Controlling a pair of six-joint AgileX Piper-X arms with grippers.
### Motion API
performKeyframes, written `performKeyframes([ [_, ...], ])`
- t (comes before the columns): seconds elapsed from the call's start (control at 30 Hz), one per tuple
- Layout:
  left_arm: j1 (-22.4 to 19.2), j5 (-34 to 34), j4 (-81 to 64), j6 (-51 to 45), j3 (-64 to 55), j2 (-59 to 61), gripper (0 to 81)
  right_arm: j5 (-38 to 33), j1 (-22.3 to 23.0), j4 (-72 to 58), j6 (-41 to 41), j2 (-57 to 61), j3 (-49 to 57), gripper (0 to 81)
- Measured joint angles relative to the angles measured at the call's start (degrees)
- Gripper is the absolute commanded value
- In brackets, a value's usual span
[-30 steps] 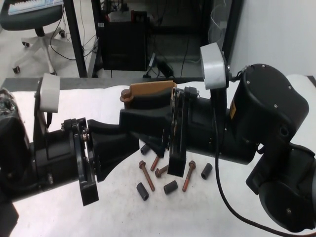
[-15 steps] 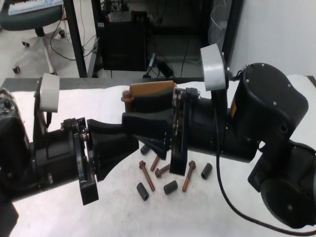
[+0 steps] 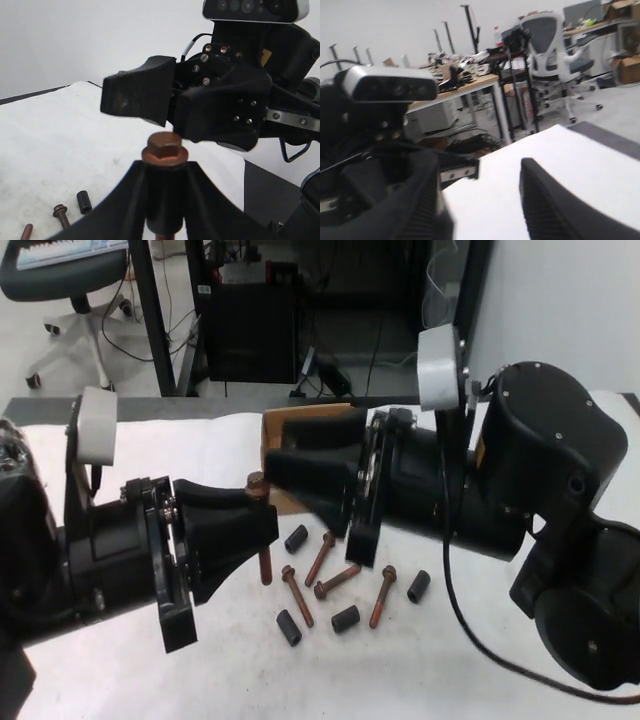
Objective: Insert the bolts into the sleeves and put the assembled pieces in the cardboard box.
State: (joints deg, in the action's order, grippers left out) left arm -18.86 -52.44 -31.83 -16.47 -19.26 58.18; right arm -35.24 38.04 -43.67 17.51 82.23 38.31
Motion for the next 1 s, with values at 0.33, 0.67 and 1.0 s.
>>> performKeyframes([
  [0.33, 0.0, -3.0, -1.2, -0.1, 0.0, 0.0, 0.3, 8.5, -7.5, -9.3, 2.1, 0.0, 0.0, 0.8],
  [0.67, 0.3, 9.9, 9.3, 6.7, -7.2, 3.7, 0.3, 6.4, -13.4, -9.4, 4.6, 0.0, 0.0, 0.8],
  [1.0, 0.5, 22.8, 44.3, 19.7, -43.4, 33.5, 0.3, 1.5, -17.4, 24.9, -0.9, -5.9, 0.0, 0.8],
])
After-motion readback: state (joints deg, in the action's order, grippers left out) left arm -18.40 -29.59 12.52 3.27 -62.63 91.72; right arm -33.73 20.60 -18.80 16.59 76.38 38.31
